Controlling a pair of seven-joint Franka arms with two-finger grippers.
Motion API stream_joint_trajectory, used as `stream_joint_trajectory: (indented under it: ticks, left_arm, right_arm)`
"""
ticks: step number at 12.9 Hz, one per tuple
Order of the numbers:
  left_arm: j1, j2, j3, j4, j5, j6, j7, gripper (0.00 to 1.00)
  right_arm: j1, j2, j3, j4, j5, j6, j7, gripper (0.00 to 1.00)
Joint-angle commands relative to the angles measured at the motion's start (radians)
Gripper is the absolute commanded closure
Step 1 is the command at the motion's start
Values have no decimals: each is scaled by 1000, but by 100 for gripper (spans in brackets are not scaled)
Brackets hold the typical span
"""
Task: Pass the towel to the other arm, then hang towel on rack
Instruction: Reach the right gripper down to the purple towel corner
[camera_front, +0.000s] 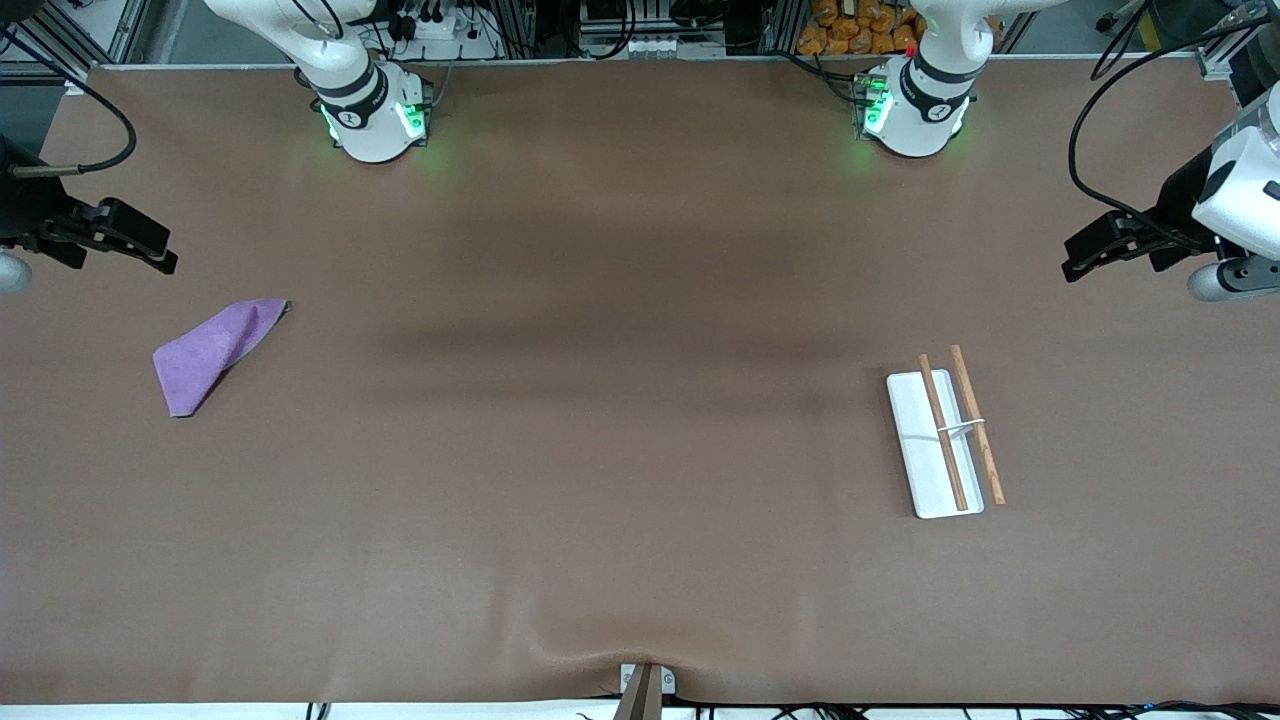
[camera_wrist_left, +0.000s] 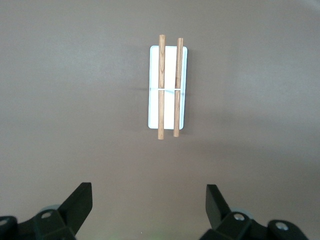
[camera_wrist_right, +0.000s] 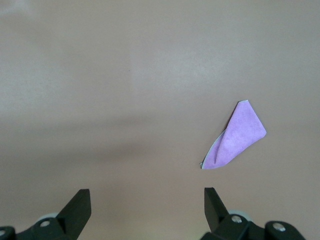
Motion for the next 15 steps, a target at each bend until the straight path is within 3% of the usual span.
stream_joint_trajectory:
  ticks: [1, 6, 9, 12, 15]
  left_arm:
    - [4, 5, 0, 15, -7, -8, 24, 0]
    - [3, 24, 0, 30, -5, -8, 22, 0]
    - [3, 28, 0, 32, -15, -8, 47, 0]
    - [1, 19, -1, 11, -16, -8, 45, 0]
    - [1, 16, -1, 8, -15, -8, 45, 0]
  right_arm:
    - [-20, -23, 7, -36, -1, 9, 8, 0]
    - [-75, -12, 2, -40, -2, -2, -53, 0]
    - [-198, 92, 2, -42, -4, -9, -171, 0]
    - [-259, 185, 1, -54, -19, 15, -165, 0]
    - [-327, 282, 1, -155, -18, 159, -168, 0]
